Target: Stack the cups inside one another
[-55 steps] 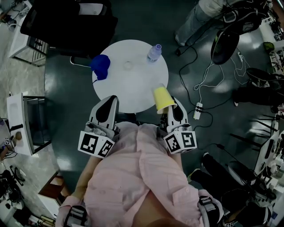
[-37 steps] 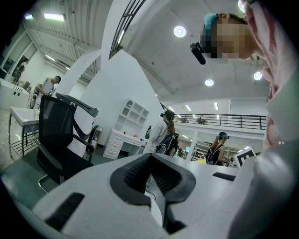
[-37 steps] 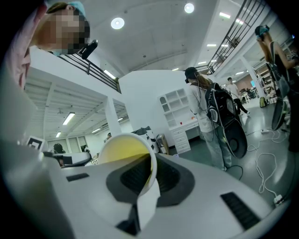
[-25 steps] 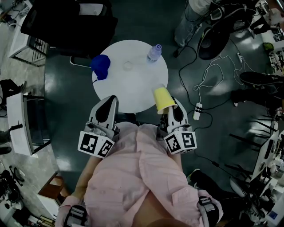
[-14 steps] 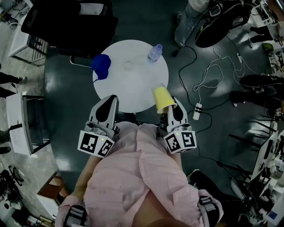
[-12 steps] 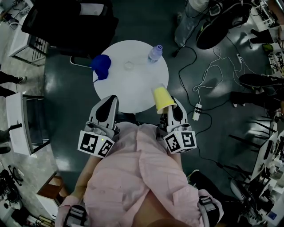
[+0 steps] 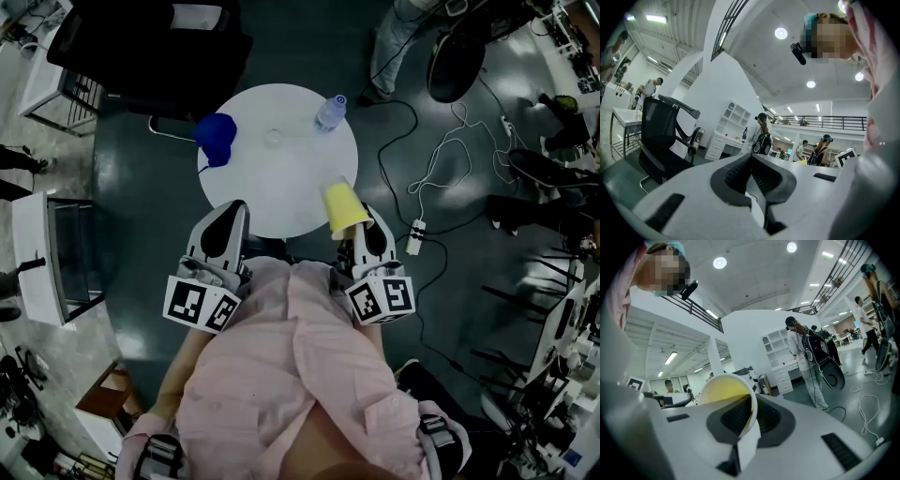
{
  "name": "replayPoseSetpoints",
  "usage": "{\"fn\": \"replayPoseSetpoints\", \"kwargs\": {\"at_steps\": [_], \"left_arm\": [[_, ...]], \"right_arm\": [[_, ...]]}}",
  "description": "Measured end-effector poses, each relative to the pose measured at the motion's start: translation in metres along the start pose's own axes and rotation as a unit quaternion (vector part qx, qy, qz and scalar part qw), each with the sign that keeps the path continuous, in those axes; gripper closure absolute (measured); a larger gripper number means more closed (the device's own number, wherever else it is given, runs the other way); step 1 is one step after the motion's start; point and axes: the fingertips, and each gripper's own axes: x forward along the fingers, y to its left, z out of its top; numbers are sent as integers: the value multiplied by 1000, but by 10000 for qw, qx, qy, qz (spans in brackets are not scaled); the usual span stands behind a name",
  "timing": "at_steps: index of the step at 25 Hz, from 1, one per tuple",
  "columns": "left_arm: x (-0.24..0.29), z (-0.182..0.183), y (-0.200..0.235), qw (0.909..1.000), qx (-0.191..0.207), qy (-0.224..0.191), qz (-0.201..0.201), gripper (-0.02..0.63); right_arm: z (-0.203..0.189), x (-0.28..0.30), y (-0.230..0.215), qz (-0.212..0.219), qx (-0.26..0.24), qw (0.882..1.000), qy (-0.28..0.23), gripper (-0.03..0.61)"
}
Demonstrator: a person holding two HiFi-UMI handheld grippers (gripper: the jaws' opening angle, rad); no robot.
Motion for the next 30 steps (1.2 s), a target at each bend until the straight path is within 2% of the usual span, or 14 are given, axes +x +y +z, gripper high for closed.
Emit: {"fn": "replayPoseSetpoints", "kwargs": {"at_steps": [10,17,25,30], "left_arm": [[1,-2,8,10000,-53,27,-5,595],[7,-1,12,9998,12,91,-178,595],[21,15,28,9993,168,-5,-325,595],[26,23,39,9992,68,33,-389,595]], "right_arm": [[-3,7,2,-6,-42,10000,55,540],[3,21,1,-14,-242,9995,191,540],[4,47,12,4,-315,9985,444,540],[8,68,11,-88,-477,9968,643,540]]}}
